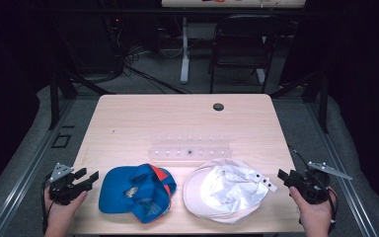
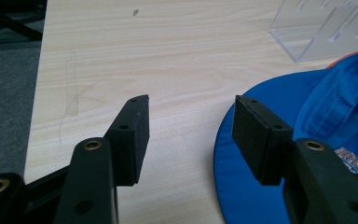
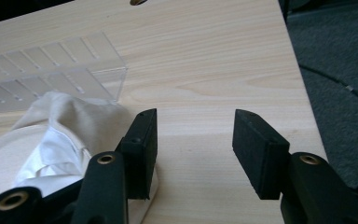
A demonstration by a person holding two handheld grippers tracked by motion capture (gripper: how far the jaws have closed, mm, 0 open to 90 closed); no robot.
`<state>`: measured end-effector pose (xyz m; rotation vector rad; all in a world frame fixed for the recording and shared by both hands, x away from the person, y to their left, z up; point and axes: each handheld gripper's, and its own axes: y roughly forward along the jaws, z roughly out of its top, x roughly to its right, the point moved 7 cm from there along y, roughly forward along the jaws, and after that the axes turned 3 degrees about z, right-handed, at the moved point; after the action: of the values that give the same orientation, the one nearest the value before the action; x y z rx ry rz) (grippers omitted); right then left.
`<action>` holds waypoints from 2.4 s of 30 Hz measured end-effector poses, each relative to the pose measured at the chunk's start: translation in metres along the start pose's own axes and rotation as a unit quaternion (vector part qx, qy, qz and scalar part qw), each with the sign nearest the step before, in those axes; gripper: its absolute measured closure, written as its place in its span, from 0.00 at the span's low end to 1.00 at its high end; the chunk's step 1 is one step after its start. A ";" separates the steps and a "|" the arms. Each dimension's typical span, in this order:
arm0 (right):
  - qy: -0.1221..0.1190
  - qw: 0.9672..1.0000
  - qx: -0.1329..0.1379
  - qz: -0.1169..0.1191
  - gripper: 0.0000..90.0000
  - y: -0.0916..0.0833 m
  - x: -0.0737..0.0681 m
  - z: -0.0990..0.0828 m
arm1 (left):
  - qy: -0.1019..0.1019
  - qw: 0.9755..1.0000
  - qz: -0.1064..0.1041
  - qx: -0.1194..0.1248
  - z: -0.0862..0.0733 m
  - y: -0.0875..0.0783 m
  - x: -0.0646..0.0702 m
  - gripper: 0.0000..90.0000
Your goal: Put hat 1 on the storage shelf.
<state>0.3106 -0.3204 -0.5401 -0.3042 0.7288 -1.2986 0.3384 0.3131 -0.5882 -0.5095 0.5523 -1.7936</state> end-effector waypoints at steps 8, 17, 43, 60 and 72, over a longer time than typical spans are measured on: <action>0.019 0.997 -0.067 0.020 0.55 -0.008 -0.003 0.016 | -0.006 1.000 -0.006 -0.003 -0.003 0.002 0.002 0.54; -0.009 0.990 -0.140 0.028 0.55 -0.011 -0.026 0.030 | 0.003 1.000 -0.003 -0.005 -0.003 0.005 0.008 0.53; -0.051 0.961 -0.272 0.008 0.53 0.008 -0.062 0.041 | -0.009 1.000 -0.001 -0.008 -0.004 0.006 0.004 0.52; -0.043 0.937 -0.345 0.019 0.52 0.029 -0.060 0.010 | -0.009 1.000 0.002 -0.009 -0.005 0.007 0.003 0.52; -0.063 0.928 -0.366 0.014 0.67 0.039 -0.065 -0.003 | -0.008 1.000 0.002 -0.014 -0.005 0.006 0.001 0.52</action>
<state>0.3328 -0.2480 -0.5453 -0.9678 1.0864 -0.9234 0.3400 0.3106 -0.5957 -0.5401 0.5679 -1.7789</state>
